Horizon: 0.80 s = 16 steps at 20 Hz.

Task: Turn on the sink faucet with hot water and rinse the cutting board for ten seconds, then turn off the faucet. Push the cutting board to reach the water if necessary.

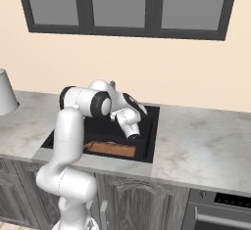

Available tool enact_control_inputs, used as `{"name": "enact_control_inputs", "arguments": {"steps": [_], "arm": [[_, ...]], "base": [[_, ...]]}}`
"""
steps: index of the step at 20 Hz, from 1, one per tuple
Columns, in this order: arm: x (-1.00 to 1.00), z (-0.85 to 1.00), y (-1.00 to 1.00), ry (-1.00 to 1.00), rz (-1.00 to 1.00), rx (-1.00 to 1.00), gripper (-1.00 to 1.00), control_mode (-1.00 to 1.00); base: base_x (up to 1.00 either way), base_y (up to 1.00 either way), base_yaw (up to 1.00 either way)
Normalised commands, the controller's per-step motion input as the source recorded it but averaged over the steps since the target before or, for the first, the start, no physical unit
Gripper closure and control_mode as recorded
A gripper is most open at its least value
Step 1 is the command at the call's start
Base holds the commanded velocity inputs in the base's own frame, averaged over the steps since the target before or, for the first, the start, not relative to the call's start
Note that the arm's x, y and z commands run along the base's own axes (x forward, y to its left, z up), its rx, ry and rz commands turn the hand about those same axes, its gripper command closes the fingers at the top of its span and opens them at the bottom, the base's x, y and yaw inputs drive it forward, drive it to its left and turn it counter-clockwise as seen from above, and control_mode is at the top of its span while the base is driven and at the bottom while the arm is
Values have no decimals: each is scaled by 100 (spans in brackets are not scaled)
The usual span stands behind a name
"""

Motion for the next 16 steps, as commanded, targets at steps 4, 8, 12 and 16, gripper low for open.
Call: {"name": "enact_control_inputs", "arguments": {"steps": [4, 8, 12, 16], "arm": [[29, 0, -1, -1, -3, 0, -100, -100], [41, 0, -10, 0, -4, 0, -100, -100], [31, -12, -30, 0, 0, 0, -100, -100], [19, -13, -14, 0, 0, 0, -100, -100]], "base": [[0, 0, 0], [0, 0, 0], [0, 0, 0], [0, 0, 0]]}}
